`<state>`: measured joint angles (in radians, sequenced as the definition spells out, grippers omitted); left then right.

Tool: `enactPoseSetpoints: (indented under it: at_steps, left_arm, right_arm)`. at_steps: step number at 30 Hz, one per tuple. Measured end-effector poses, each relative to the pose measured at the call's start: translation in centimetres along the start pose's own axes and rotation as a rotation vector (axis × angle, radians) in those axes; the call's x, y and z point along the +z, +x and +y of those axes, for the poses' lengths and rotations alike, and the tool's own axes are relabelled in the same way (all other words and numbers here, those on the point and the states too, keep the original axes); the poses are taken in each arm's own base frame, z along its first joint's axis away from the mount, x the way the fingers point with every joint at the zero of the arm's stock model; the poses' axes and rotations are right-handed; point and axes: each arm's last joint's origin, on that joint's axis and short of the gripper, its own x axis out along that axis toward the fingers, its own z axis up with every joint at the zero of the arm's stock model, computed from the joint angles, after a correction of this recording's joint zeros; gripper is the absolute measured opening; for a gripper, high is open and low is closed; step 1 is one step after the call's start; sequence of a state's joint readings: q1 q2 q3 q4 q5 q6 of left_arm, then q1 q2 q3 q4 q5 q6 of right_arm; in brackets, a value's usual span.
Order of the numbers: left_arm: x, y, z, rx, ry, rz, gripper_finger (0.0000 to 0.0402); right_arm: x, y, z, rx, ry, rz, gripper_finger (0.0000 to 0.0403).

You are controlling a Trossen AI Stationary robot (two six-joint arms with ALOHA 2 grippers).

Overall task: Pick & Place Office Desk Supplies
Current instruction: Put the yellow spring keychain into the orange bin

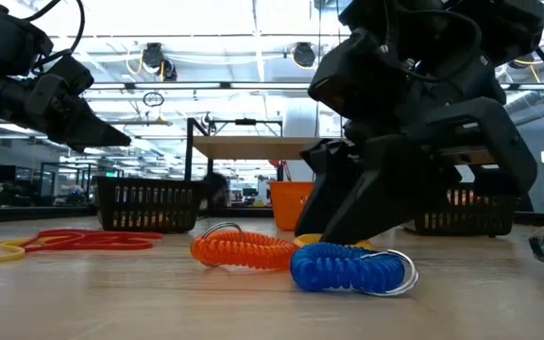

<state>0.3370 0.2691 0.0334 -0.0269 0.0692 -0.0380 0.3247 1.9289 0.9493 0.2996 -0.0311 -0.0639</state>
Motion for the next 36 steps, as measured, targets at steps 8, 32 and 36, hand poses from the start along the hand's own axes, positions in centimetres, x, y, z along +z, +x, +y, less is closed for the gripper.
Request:
enactPoseSetpoints:
  at_steps: [8,32,36]
  left_arm:
    - [0.0,0.0,0.0,0.000,-0.001,0.006,0.0019]
    - [0.0,0.0,0.0,0.000,0.002,0.007,0.0019]
    - [-0.1,0.0,0.0,0.001,0.003,0.007,0.0019]
  right_arm:
    - [-0.2,0.0,-0.6,0.020,0.066,0.016,0.0049]
    - [2.8,-20.6,-1.6,-0.055,0.047,-0.731,0.0010]
    - [-1.0,-24.3,-1.5,-0.166,0.070,-0.847,0.0010]
